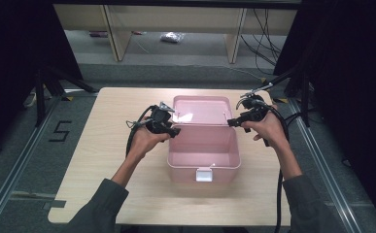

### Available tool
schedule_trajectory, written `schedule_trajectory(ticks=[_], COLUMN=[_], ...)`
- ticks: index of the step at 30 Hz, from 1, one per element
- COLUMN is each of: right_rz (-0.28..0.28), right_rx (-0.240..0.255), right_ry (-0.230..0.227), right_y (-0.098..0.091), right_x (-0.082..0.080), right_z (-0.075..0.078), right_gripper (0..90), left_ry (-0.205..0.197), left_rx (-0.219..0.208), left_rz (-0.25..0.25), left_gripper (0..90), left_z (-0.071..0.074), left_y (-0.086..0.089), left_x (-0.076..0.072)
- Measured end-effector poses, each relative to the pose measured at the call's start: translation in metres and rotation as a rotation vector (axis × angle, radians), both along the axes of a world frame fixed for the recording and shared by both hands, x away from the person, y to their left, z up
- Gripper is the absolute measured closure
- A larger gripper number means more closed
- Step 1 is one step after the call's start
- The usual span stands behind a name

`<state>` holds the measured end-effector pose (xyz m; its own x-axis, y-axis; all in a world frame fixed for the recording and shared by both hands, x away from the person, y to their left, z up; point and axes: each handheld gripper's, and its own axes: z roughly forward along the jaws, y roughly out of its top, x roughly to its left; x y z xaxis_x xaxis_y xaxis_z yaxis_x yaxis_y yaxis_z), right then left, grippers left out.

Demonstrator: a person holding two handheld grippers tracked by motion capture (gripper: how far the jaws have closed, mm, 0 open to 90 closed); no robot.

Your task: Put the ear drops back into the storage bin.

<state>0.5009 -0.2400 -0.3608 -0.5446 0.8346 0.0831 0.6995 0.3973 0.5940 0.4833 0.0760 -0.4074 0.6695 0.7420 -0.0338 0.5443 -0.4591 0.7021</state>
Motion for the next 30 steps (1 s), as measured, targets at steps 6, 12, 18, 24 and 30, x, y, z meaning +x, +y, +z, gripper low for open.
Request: schedule_trajectory(ticks=[6,12,18,24,30], right_rz=[-0.012,-0.026,-0.063,-0.092,-0.091], right_rx=[0.005,0.018,0.033,0.048,0.038], right_ry=[-0.007,-0.001,0.000,-0.011,-0.026], right_y=[-0.001,-0.005,-0.005,-0.004,-0.002], right_x=[0.004,0.007,0.011,0.017,0.024], right_z=[-0.003,-0.004,-0.006,-0.011,-0.016], right_gripper=[34.7,34.6,34.6,34.5,34.4], left_ry=[0.004,0.000,-0.014,-0.050,-0.058], left_rx=[-0.001,0.001,0.013,0.035,0.042], left_rz=[-0.031,-0.055,-0.063,-0.082,-0.105], left_gripper=[57.5,61.3,65.7,73.3,75.4], left_z=[-0.004,-0.005,-0.007,-0.007,-0.007], left_y=[0.002,0.001,0.000,-0.005,-0.003], left_x=[0.006,0.007,0.007,0.005,0.004])
